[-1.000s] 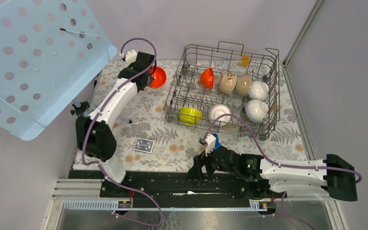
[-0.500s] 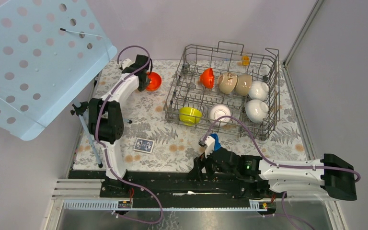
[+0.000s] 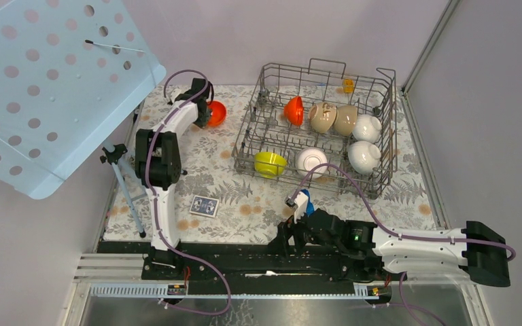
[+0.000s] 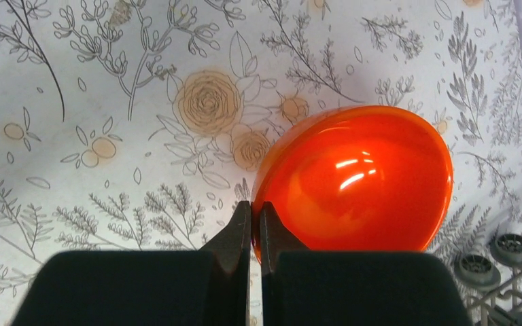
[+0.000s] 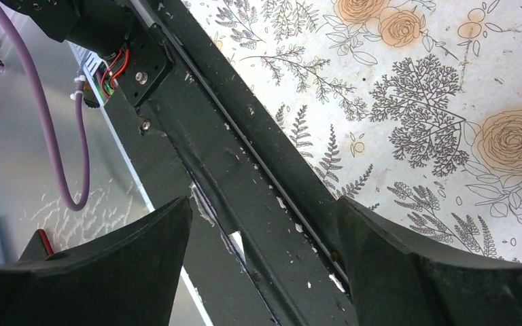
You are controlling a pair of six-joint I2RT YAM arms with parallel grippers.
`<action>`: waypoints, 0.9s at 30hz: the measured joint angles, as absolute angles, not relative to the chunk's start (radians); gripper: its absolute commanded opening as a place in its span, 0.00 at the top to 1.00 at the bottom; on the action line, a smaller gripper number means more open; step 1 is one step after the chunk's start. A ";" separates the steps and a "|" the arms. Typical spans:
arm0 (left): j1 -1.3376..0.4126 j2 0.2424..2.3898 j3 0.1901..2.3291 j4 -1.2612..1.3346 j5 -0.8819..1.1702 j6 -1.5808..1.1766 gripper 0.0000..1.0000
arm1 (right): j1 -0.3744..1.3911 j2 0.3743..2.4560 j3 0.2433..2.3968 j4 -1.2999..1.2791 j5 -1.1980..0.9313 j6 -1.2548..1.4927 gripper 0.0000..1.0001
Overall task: Unload the bowls from the dish rack
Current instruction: Place the bowl at the center of the board.
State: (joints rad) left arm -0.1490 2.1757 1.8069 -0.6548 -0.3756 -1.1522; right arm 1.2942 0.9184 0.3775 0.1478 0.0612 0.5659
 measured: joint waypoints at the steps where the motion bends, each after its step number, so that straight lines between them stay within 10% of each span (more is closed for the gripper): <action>1: -0.146 2.183 1.812 -0.655 -0.377 -1.156 1.00 | 1.294 0.916 0.376 0.148 0.062 0.566 0.15; 15: -0.097 2.223 1.843 -0.658 -0.377 -1.178 0.99 | 1.294 0.904 0.365 0.120 0.070 0.563 0.13; 27: -0.097 2.230 1.829 -0.583 -0.293 -1.153 0.44 | 1.295 0.870 0.365 0.066 0.102 0.542 0.10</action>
